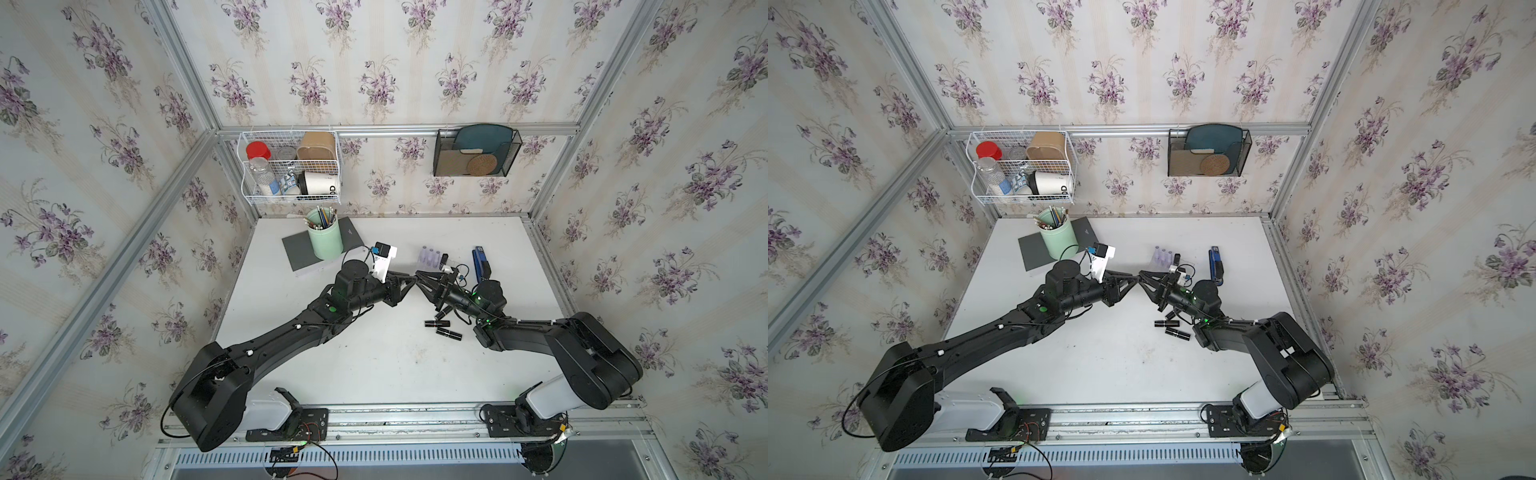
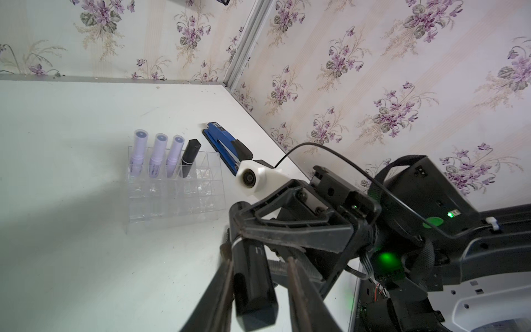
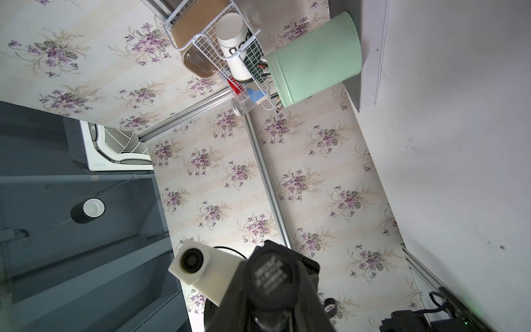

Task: Arrange the lipsticks in the organizer
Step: Pick up the lipstick at the center of the board.

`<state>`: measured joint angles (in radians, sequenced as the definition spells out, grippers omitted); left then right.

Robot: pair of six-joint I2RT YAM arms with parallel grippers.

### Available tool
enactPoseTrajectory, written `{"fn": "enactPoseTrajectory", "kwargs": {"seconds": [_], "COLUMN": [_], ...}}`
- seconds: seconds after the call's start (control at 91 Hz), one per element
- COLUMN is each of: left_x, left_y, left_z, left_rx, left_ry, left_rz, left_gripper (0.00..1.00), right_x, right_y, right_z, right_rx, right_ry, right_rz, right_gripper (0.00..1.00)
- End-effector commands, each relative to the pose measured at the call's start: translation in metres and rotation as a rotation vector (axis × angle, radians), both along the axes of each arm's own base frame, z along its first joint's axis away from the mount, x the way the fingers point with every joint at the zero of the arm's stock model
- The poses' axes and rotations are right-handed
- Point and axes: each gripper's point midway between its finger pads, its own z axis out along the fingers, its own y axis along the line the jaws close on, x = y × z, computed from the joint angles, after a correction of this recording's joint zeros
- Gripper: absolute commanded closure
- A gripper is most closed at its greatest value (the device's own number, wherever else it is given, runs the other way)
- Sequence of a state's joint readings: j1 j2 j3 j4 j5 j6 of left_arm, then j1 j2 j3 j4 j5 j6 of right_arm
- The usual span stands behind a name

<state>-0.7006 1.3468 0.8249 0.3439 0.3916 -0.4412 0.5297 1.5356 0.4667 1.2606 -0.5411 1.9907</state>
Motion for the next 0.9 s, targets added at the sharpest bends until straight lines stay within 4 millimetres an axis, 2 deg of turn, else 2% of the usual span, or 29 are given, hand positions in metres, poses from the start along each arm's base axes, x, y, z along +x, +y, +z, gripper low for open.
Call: {"fn": "enactPoseTrajectory", "kwargs": {"seconds": [0.0,0.077,0.121,0.165,0.209,0.253,0.297,0.363,0.407,0.549,0.626,0.67,0.791,0.89], "left_x": [-0.001,0.0,0.001,0.002,0.003,0.003,0.003,0.001,0.001,-0.001,-0.003,-0.004,-0.004,-0.003], "left_y": [-0.006,-0.006,-0.006,-0.006,-0.006,-0.006,-0.006,-0.008,-0.008,0.004,0.005,0.003,-0.003,-0.001], "left_z": [0.007,0.006,0.005,0.005,0.004,0.004,0.004,0.002,0.001,0.003,0.008,0.01,0.004,0.003], "left_rx": [-0.001,0.011,0.022,0.033,0.043,0.047,0.046,0.043,0.042,0.055,0.042,0.033,0.032,0.04], "left_ry": [-0.029,-0.028,-0.027,-0.023,-0.02,-0.015,-0.012,-0.005,-0.001,-0.017,-0.027,-0.022,0.0,-0.006], "left_rz": [-0.031,-0.028,-0.029,-0.028,-0.025,-0.022,-0.025,-0.037,-0.039,0.003,0.003,-0.011,-0.033,-0.025], "left_gripper": [0.79,0.89,0.91,0.8,0.62,0.52,0.51,0.58,0.6,0.49,0.57,0.62,0.75,0.8], "right_x": [-0.001,-0.001,-0.001,-0.001,0.0,0.001,0.001,0.002,0.003,0.003,0.005,-0.004,-0.005,-0.006], "right_y": [0.0,0.0,0.0,0.0,0.001,0.001,0.001,0.002,0.002,0.002,0.003,0.015,0.022,0.025], "right_z": [0.016,0.017,0.017,0.019,0.02,0.021,0.021,0.023,0.024,0.024,0.024,0.025,0.029,0.029], "right_rx": [0.046,0.046,0.047,0.049,0.05,0.052,0.052,0.056,0.058,0.056,0.053,0.055,0.065,0.069], "right_ry": [-0.052,-0.053,-0.052,-0.056,-0.06,-0.062,-0.063,-0.067,-0.069,-0.066,-0.065,-0.071,-0.083,-0.08], "right_rz": [0.002,0.003,0.003,0.004,0.005,0.004,0.004,0.004,0.004,0.001,0.0,0.037,0.052,0.056], "right_gripper": [0.92,0.91,0.91,0.91,0.9,0.9,0.9,0.9,0.9,0.9,0.9,0.9,0.9,0.89]}}
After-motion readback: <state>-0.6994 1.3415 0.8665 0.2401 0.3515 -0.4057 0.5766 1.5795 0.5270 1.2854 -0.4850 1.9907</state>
